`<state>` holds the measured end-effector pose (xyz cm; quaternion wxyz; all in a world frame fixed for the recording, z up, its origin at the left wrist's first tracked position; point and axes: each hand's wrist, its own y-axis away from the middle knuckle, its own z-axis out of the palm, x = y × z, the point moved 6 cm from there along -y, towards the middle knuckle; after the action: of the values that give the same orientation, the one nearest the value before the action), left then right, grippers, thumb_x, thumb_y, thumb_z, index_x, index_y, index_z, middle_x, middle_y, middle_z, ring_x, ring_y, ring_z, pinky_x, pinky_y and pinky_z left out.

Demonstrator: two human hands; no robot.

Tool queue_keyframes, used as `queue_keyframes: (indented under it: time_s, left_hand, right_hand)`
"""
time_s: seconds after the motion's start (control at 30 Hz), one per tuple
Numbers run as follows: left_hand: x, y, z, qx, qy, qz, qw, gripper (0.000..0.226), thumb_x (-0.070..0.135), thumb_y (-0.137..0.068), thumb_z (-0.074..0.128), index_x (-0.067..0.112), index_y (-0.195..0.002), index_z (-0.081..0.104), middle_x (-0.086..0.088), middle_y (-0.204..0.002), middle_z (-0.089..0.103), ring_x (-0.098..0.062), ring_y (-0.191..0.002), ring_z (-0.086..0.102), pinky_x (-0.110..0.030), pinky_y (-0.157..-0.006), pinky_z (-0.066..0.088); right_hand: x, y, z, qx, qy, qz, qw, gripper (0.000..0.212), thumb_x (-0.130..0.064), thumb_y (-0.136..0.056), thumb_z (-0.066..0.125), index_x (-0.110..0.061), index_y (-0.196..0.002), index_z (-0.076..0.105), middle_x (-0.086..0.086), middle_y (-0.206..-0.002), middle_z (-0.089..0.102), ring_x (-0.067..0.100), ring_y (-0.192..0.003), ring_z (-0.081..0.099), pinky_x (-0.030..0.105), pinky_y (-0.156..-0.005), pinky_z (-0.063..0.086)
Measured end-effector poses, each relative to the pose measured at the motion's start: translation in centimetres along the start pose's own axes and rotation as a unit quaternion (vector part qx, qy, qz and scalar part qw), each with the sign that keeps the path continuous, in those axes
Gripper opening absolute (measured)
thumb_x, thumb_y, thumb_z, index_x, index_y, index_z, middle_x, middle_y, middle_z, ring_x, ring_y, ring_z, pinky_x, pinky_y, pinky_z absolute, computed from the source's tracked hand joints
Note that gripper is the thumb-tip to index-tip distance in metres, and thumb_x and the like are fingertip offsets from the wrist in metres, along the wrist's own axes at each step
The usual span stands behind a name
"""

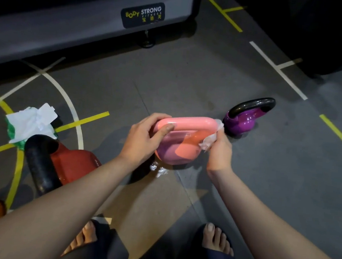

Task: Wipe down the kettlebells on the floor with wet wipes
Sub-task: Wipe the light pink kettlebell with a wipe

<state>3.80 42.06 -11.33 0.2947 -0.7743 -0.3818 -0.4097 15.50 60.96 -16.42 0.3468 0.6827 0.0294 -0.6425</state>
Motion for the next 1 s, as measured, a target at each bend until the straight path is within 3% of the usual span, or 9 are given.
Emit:
queue_keyframes:
  time_s: [0.07,0.17,0.3,0.4,0.47,0.63,0.8,0.93,1.0]
  left_hand:
    - [0.1,0.0,0.0,0.001,-0.001,0.003,1.0,0.019,0.035,-0.096,0.069,0.025,-0.112,0.071,0.015,-0.105,0.072,-0.001,-0.1,0.064,-0.013,-0.087,0.043]
    - [0.1,-0.1,-0.1,0.0,-0.001,-0.001,1.0,0.018,0.036,-0.096,0.069,0.026,-0.112,0.071,0.014,-0.104,0.072,-0.003,-0.099,0.065,-0.015,-0.086,0.044]
    - [0.1,0.0,-0.1,0.0,-0.004,-0.002,1.0,0.019,0.038,-0.096,0.069,0.028,-0.112,0.071,0.015,-0.104,0.072,-0.003,-0.098,0.065,-0.015,-0.085,0.044]
    - [0.2,0.0,-0.2,-0.001,-0.002,-0.001,1.0,0.018,0.037,-0.096,0.069,0.027,-0.112,0.071,0.016,-0.103,0.072,-0.002,-0.097,0.065,-0.016,-0.085,0.045]
    - [0.2,-0.1,-0.2,-0.004,0.0,-0.006,1.0,0.018,0.036,-0.096,0.07,0.028,-0.112,0.071,0.017,-0.103,0.072,-0.001,-0.098,0.064,-0.016,-0.086,0.045]
    - [0.0,-0.1,-0.2,-0.013,0.009,-0.015,1.0,0.018,0.039,-0.096,0.069,0.031,-0.112,0.071,0.019,-0.105,0.071,0.0,-0.101,0.064,-0.019,-0.089,0.047]
    - [-0.3,0.0,-0.2,-0.019,0.007,-0.004,1.0,0.022,0.03,-0.1,0.064,0.027,-0.122,0.068,0.015,-0.114,0.071,-0.003,-0.107,0.064,-0.034,-0.098,0.05]
    - [-2.0,0.9,-0.1,-0.055,0.14,-0.071,0.986,0.037,0.039,-0.099,0.052,0.037,-0.136,0.056,0.012,-0.134,0.064,-0.009,-0.13,0.057,-0.047,-0.114,0.042]
    - [-2.4,1.1,-0.4,-0.039,0.174,-0.09,0.98,0.046,0.032,-0.094,0.051,0.036,-0.14,0.052,0.007,-0.14,0.061,-0.007,-0.135,0.052,-0.048,-0.118,0.038]
  right_hand:
    - [-1.8,0.1,0.1,-0.015,0.008,-0.083,0.996,0.028,-0.027,-0.103,0.05,-0.014,-0.105,0.075,-0.007,-0.078,0.063,0.008,-0.075,0.057,0.023,-0.075,0.046]
    - [-2.0,0.2,0.4,-0.047,0.133,-0.135,0.981,0.039,-0.031,-0.102,0.038,-0.031,-0.125,0.071,-0.017,-0.11,0.073,0.004,-0.11,0.064,0.029,-0.104,0.046]
    - [-2.9,-0.5,0.4,-0.046,0.189,-0.151,0.969,0.042,-0.034,-0.103,0.034,-0.032,-0.114,0.075,-0.014,-0.115,0.075,0.014,-0.116,0.065,0.046,-0.111,0.044]
    - [-4.7,1.7,1.9,-0.04,0.331,-0.284,0.899,0.038,-0.028,-0.11,0.038,-0.024,-0.13,0.069,-0.009,-0.137,0.065,0.012,-0.139,0.049,0.032,-0.118,0.034]
    - [-4.8,2.6,2.6,-0.048,0.412,-0.347,0.841,0.038,-0.03,-0.111,0.037,-0.024,-0.14,0.061,-0.007,-0.149,0.055,0.015,-0.149,0.036,0.034,-0.123,0.026]
    - [-5.4,1.4,1.9,-0.062,0.42,-0.338,0.84,0.045,-0.032,-0.11,0.03,-0.019,-0.133,0.067,0.0,-0.149,0.056,0.021,-0.148,0.038,0.035,-0.125,0.019]
    - [-3.6,7.2,8.0,-0.159,0.521,-0.486,0.683,0.045,-0.025,-0.106,0.034,-0.004,-0.134,0.062,0.009,-0.144,0.059,0.029,-0.142,0.044,0.047,-0.122,0.027]
    - [-4.5,6.2,7.6,-0.179,0.536,-0.481,0.67,0.047,-0.03,-0.108,0.037,-0.01,-0.148,0.052,0.003,-0.155,0.049,0.02,-0.147,0.04,0.034,-0.125,0.02]
    - [-5.2,6.1,7.2,-0.238,0.51,-0.447,0.695,0.052,-0.027,-0.108,0.04,-0.011,-0.157,0.036,0.002,-0.162,0.037,0.015,-0.152,0.031,0.029,-0.126,0.013]
